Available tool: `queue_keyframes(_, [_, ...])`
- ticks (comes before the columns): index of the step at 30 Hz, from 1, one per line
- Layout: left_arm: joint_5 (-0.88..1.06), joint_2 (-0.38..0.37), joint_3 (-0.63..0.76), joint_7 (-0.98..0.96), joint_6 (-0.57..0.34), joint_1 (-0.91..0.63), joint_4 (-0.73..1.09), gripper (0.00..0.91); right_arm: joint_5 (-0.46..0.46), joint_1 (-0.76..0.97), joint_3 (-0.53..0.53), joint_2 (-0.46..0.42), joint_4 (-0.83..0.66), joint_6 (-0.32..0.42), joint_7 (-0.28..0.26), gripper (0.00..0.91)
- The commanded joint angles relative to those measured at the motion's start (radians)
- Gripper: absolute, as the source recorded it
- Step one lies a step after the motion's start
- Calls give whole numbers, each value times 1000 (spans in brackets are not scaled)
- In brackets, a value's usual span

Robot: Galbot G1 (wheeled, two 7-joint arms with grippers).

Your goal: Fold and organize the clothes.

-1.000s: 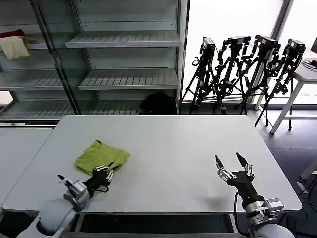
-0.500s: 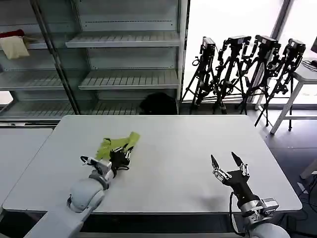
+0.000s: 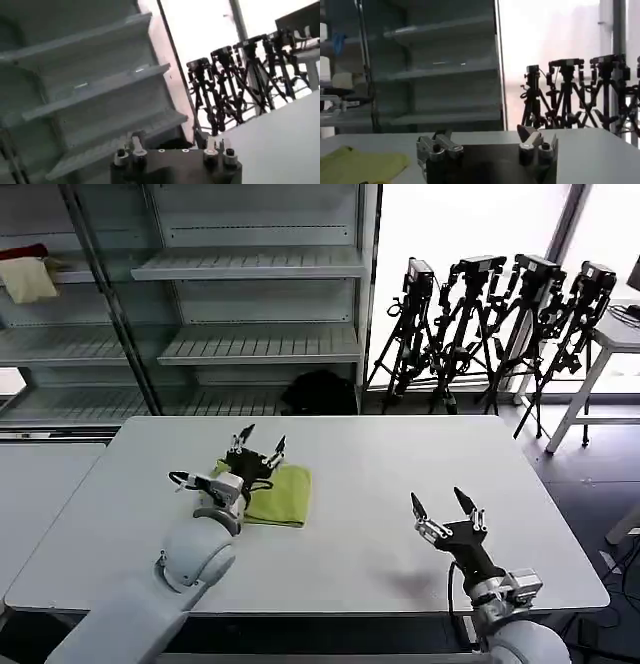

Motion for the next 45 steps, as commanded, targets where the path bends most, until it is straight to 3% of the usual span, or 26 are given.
queue_keyframes(1, [96, 48, -163, -4, -14, 151, -203, 907, 63, 285, -172, 85, -59, -170, 14, 907])
queue_keyframes(4, [109, 59, -259, 20, -15, 313, -274, 907, 131, 440, -257, 143, -119, -246, 46, 907])
queue_keyframes(6, [108, 52, -341, 81, -39, 424, -315, 907, 205, 544, -328, 209, -195, -343, 96, 907])
queue_keyframes(9, [116, 24, -422, 138, -72, 558, -363, 907, 213, 616, -428, 269, -285, -387, 114, 907])
queue_keyframes(16, [142, -65, -494, 165, -96, 661, -377, 907, 267, 649, -498, 371, -374, -457, 205, 907])
queue_keyframes(22, [149, -100, -485, 169, -98, 677, -362, 907, 257, 641, -505, 410, -443, -458, 268, 907])
queue_keyframes(28, [154, -112, -463, 163, -116, 658, -321, 907, 240, 627, -500, 405, -455, -455, 260, 897])
queue_keyframes(30, [153, -113, -460, 164, -117, 660, -319, 907, 226, 626, -499, 411, -467, -454, 248, 836])
queue_keyframes(31, [153, -113, -459, 164, -117, 661, -319, 907, 223, 626, -498, 414, -474, -452, 246, 756])
queue_keyframes(34, [153, -113, -459, 165, -119, 660, -320, 907, 211, 628, -501, 432, -485, -452, 239, 715])
queue_keyframes(45, [154, -114, -478, 158, -121, 668, -311, 907, 182, 594, -517, 419, -447, -422, 231, 705])
